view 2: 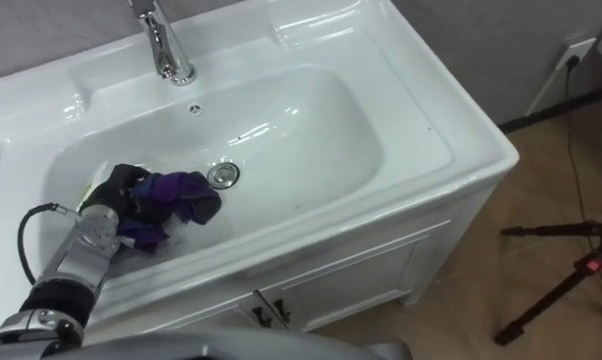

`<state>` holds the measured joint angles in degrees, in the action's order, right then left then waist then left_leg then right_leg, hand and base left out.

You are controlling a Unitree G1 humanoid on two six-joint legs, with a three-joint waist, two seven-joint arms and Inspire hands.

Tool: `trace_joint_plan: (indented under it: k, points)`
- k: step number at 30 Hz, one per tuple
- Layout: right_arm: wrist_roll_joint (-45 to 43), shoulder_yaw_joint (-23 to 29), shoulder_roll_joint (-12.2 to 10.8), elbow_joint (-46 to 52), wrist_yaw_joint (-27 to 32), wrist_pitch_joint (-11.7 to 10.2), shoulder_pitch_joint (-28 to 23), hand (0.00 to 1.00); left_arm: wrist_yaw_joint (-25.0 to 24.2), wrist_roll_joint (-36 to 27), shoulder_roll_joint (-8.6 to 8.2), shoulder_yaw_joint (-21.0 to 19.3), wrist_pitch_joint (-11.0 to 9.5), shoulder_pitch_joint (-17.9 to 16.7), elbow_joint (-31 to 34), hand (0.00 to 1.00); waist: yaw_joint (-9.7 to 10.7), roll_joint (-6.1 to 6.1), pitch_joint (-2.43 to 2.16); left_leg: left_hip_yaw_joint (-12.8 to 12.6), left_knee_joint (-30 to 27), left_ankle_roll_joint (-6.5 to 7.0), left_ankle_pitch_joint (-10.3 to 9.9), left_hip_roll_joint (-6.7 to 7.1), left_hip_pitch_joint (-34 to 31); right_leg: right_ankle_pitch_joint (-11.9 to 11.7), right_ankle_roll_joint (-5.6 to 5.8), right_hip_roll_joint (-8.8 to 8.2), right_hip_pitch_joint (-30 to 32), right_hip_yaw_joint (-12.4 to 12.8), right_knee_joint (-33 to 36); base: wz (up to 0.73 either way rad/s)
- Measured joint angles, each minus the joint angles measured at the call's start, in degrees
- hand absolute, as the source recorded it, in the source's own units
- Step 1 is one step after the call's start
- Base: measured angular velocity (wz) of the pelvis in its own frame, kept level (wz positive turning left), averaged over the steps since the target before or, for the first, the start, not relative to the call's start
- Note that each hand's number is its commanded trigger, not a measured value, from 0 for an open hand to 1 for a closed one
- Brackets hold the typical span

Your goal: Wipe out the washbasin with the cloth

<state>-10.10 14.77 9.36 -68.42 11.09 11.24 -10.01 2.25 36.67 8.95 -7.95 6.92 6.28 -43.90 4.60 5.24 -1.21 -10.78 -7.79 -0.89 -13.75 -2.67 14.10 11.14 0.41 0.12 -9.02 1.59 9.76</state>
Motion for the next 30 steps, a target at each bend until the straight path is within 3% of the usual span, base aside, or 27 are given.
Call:
trace_joint_plan:
  k: [2,8,15,19,23,24,25,30]
  points:
    - [0.04,0.31,0.26,0.64,-0.04,-0.2,0.22,0.0,-0.68,0.0,0.05,-0.89,0.0,-0.17,0.06,1.0,-0.25,0.29,-0.24,0.11,0.0,0.0,0.0,-0.07,-0.07,-0.06,-0.1,0.01,-0.05,-0.23,0.05,0.02]
    - [1.2,0.49,0.28,1.15,-1.01,-1.53,1.79,0.0,-1.31,0.0,0.38,-0.89,0.0,0.56,0.05,1.0,-0.35,0.5,-0.17,0.23,-0.02,-0.17,0.1,-0.3,-0.53,-0.11,-0.23,0.16,0.03,-0.66,0.0,0.01]
    - [3.04,0.32,0.28,1.22,-1.23,-1.99,2.92,0.0,-6.21,1.86,1.46,-0.87,0.12,1.71,1.16,1.0,-0.1,0.56,0.08,1.52,-0.05,-0.19,0.11,-0.21,-1.44,-0.08,-0.26,-0.03,-0.01,-1.9,-0.36,0.1]
    - [6.03,-1.23,0.46,0.87,-1.26,-2.5,2.92,0.0,-9.33,1.82,3.07,1.29,0.4,1.18,3.62,1.0,-0.09,0.22,0.34,1.69,-0.01,-0.23,0.13,-0.21,-1.74,-0.07,-0.27,-0.05,-0.14,-2.15,-1.04,0.05]
    - [7.71,-2.26,0.62,0.27,-1.39,-2.71,2.99,0.0,-13.15,1.84,3.54,1.5,1.97,1.0,6.7,1.0,0.39,0.09,0.62,3.28,-0.01,-0.23,0.13,-0.02,-2.49,-0.05,-0.24,-0.26,-0.07,-3.21,-1.27,0.14]
    - [7.8,-2.33,0.62,-0.61,-1.66,-2.94,3.38,0.0,-14.23,1.83,3.66,1.51,2.03,1.32,7.04,1.0,0.32,0.12,1.11,3.58,-0.01,-0.23,0.13,0.02,-2.65,-0.03,-0.21,-0.3,-0.07,-3.47,-1.29,0.18]
    - [8.06,-2.49,0.61,-0.96,-1.97,-2.97,3.5,0.0,-15.33,1.7,3.89,1.74,2.42,1.34,8.21,1.0,0.36,0.17,1.21,3.86,-0.03,-0.23,0.13,0.08,-2.99,-0.02,-0.2,-0.34,0.0,-3.64,-1.57,0.17]
    - [8.81,-3.68,0.59,-1.23,-2.57,-2.97,3.17,0.0,-20.18,1.7,4.54,2.72,5.13,0.77,12.53,1.0,0.56,0.27,1.18,5.62,-0.04,-0.22,0.13,0.21,-3.63,-0.02,-0.2,-0.43,-0.12,-4.88,-2.06,0.13]
